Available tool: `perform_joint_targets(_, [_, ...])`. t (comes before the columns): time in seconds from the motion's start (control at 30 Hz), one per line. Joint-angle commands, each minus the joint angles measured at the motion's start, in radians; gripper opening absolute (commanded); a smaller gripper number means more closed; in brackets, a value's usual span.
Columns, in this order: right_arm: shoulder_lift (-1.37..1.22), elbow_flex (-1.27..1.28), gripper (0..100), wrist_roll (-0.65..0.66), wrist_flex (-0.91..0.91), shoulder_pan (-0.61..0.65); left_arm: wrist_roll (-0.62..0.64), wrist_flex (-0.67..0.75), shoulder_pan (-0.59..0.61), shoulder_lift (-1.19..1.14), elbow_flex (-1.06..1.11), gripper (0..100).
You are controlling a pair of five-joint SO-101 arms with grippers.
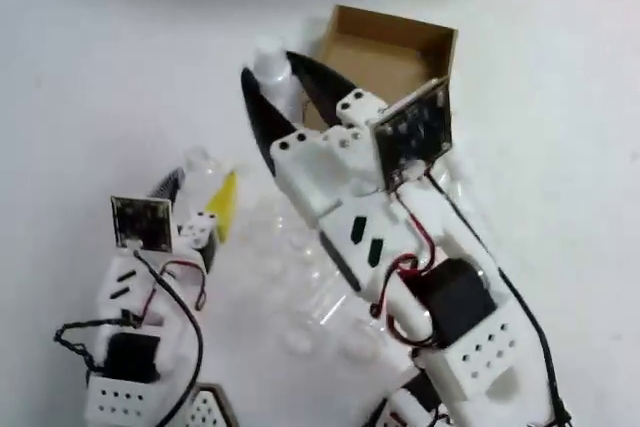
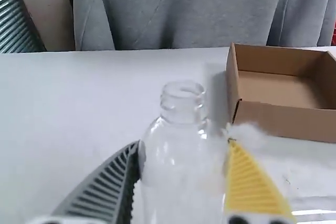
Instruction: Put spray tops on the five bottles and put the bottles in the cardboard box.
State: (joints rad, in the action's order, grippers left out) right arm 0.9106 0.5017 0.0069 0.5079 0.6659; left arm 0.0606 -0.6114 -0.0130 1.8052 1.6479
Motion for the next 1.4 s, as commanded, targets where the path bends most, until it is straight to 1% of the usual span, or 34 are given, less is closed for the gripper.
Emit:
perform_joint_targets(0.0, [0.024, 0.040, 1.8, -0.011, -0.042, 0.012, 0.009, -0.009, -0.030, 0.019, -0.005, 12])
perform_joint_targets(0.07, [0.024, 0.081, 1.8, -0.029, -0.044, 0.007, 0.009, -0.011, -0.030, 0.019, -0.003, 12])
perform_joint_targets(0.2, [0.071, 0.186, 1.7, -0.215, -0.160, -0.024, 0.009, -0.011, -0.030, 0.019, -0.003, 12])
perform_joint_targets(0.23, [0.093, 0.218, 1.7, -0.242, -0.197, -0.024, 0.009, -0.011, -0.030, 0.019, -0.002, 12])
perform_joint_targets(0.33, [0.170, 0.310, 1.7, -0.247, -0.283, -0.024, 0.009, -0.005, -0.036, 0.019, 0.021, 12])
perform_joint_targets(0.47, [0.231, 0.402, 1.7, -0.247, -0.424, -0.022, 0.008, -0.011, -0.082, 0.019, 0.028, 12])
perform_joint_targets(0.7, [0.197, 0.480, 1.7, -0.247, -0.644, -0.022, 0.008, -0.012, -0.143, 0.019, 0.044, 12])
perform_joint_targets(0.87, [0.151, 0.499, 1.7, -0.247, -0.711, -0.022, 0.008, -0.021, -0.150, 0.019, 0.044, 12])
perform_joint_targets(1.0, [0.125, 0.526, 1.7, -0.244, -0.783, -0.024, 0.006, -0.060, -0.216, 0.019, 0.044, 12])
perform_joint_targets(1.13, [0.114, 0.571, 1.7, -0.178, -0.854, -0.021, 0.006, -0.068, -0.237, 0.019, 0.044, 12])
perform_joint_targets(1.37, [0.113, 0.589, 1.7, -0.176, -0.869, -0.022, 0.006, -0.068, -0.237, 0.019, 0.044, 12])
